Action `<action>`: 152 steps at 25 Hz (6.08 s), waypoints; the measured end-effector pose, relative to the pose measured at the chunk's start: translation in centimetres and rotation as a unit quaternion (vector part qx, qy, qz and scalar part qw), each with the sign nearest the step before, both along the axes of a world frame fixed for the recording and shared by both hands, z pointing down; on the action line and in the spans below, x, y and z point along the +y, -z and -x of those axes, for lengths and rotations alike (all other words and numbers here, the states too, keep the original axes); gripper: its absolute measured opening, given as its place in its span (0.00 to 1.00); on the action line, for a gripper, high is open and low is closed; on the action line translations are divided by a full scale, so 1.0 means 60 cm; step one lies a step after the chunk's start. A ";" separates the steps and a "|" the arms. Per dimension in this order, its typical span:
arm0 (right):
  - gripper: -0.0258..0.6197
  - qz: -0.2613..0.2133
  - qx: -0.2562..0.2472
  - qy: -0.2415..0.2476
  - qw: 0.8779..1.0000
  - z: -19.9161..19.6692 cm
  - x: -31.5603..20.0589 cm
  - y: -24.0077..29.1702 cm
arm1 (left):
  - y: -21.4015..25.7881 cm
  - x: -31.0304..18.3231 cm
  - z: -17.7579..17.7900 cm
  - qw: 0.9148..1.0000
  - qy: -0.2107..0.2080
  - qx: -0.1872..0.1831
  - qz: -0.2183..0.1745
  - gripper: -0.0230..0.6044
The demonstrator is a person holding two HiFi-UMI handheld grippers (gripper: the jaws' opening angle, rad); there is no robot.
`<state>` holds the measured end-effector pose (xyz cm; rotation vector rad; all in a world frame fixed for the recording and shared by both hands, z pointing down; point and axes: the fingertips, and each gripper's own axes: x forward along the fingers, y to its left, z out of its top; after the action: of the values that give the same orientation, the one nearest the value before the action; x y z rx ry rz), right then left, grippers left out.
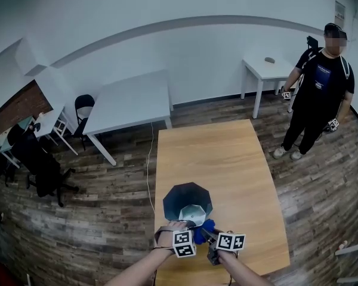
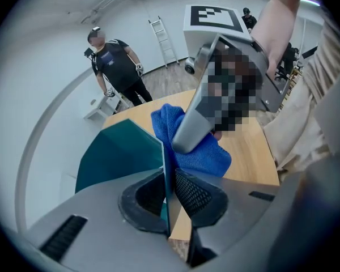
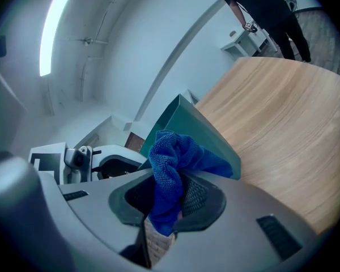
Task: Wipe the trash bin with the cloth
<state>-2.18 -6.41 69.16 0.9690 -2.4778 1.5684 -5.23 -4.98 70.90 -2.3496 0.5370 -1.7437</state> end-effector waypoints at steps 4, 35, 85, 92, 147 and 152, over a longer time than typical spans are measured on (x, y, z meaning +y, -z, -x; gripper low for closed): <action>0.16 0.021 0.010 0.000 1.000 0.002 -0.002 -0.041 | -0.002 0.000 -0.007 1.000 -0.002 0.004 0.001 0.12; 0.16 0.137 0.115 0.014 0.984 0.013 -0.052 -0.393 | -0.004 -0.003 -0.013 1.000 -0.005 0.006 0.000 0.12; 0.16 0.032 -0.026 -0.037 0.998 0.018 0.022 0.015 | -0.005 0.027 0.057 0.980 -0.162 -0.086 -0.080 0.15; 0.16 0.042 -0.004 -0.017 0.999 0.013 0.008 -0.043 | -0.006 0.022 0.046 0.980 -0.167 -0.076 -0.074 0.15; 0.16 0.011 -0.033 -0.012 0.999 0.001 0.004 0.035 | -0.015 0.005 0.038 0.996 -0.065 -0.060 -0.033 0.14; 0.16 0.021 -0.021 -0.024 0.999 0.001 0.008 0.011 | -0.014 0.011 0.030 0.996 -0.064 -0.059 -0.029 0.14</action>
<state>-2.24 -5.92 68.48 1.0068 -2.4563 1.6656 -7.03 -4.34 71.72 -2.1733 0.4033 -1.7705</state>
